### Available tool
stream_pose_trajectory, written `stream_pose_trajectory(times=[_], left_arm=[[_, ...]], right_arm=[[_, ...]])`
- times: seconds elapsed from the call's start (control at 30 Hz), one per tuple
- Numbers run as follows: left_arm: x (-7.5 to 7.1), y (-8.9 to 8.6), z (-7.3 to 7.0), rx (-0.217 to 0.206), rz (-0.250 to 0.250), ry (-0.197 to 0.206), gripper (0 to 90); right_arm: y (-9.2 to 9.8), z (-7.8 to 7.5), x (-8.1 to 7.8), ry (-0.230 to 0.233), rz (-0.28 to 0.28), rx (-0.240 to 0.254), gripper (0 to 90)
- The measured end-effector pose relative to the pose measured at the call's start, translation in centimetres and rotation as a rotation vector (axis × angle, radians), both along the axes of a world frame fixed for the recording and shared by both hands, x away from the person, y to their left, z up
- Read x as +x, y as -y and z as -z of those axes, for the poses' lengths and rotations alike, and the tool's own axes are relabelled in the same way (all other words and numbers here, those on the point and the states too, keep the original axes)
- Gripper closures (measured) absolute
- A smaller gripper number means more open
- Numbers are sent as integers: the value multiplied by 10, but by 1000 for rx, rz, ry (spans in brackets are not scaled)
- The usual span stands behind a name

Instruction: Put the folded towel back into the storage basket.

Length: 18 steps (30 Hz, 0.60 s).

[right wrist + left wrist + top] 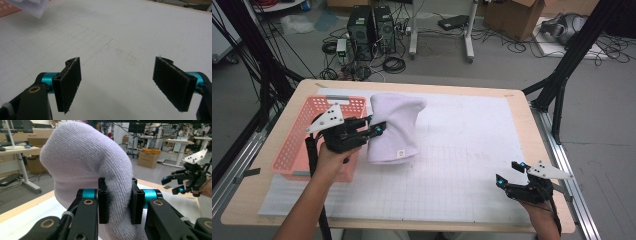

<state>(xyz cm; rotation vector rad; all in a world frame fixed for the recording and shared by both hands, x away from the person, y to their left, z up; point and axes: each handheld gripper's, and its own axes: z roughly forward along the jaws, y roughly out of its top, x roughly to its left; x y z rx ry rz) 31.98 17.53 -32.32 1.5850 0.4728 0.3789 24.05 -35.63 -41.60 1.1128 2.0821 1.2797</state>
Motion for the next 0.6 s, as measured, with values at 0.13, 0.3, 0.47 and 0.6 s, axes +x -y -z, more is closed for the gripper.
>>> stream_pose_trajectory(times=[0.13, 0.3, 0.47, 0.6], left_arm=[[-1, -16, -5, -13, -22, 6, 741], [-1, -34, -10, -28, -51, 11, 741], [-2, -50, -15, -47, -81, 13, 741], [-3, -61, -18, -66, -99, 13, 741]], right_arm=[[-1, 0, 0, -6, 3, 0, 215], [-2, 0, 1, -3, 1, -2, 214], [-3, -1, 1, -2, 1, -3, 214], [-3, 0, 2, -3, 2, -3, 215]])
